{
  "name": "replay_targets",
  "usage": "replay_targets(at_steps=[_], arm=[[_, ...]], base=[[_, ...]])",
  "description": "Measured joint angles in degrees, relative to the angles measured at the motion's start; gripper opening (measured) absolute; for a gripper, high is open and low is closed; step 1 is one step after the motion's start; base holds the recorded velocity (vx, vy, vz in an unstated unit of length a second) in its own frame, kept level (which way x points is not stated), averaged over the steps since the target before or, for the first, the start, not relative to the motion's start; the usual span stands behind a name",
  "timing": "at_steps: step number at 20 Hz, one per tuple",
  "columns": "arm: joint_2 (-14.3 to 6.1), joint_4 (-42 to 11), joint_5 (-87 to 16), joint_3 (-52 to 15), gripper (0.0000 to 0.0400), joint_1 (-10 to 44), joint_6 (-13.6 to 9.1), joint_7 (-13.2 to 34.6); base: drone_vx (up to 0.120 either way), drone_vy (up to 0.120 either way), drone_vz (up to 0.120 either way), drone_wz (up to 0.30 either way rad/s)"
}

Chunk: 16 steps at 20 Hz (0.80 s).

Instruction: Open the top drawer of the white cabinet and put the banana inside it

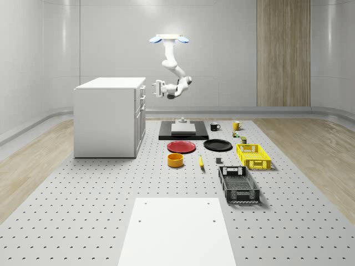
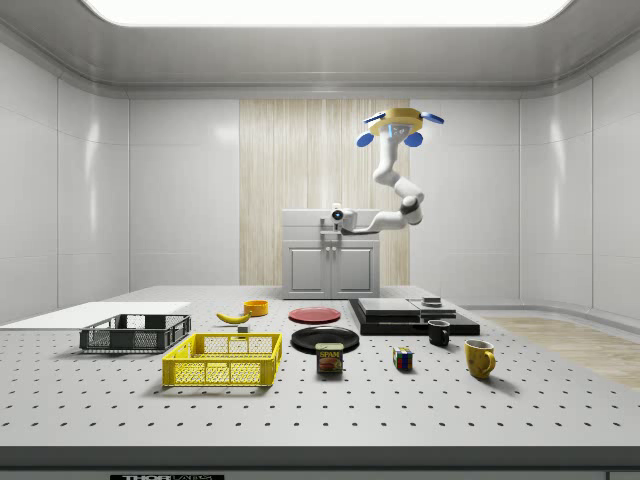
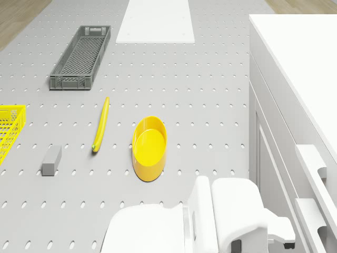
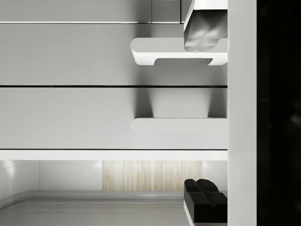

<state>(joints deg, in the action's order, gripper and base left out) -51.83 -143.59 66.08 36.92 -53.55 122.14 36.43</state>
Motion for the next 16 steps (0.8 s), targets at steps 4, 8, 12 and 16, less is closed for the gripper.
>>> replay_targets(at_steps=[4,8,12,16], arm=[[1.72,0.38,2.47,-1.33,0.0400,-0.96,1.31,-1.23],[3.27,0.45,4.75,-2.40,0.0400,-1.52,2.19,-2.68],[4.72,0.55,6.87,-3.44,0.0400,-1.77,2.76,-4.00],[6.45,0.94,9.34,-4.83,0.0400,-2.09,3.44,-5.28]], base=[[0.000,0.000,0.000,0.000],[0.000,0.000,0.000,0.000],[0.000,0.000,0.000,0.000],[0.000,0.000,0.000,0.000]])
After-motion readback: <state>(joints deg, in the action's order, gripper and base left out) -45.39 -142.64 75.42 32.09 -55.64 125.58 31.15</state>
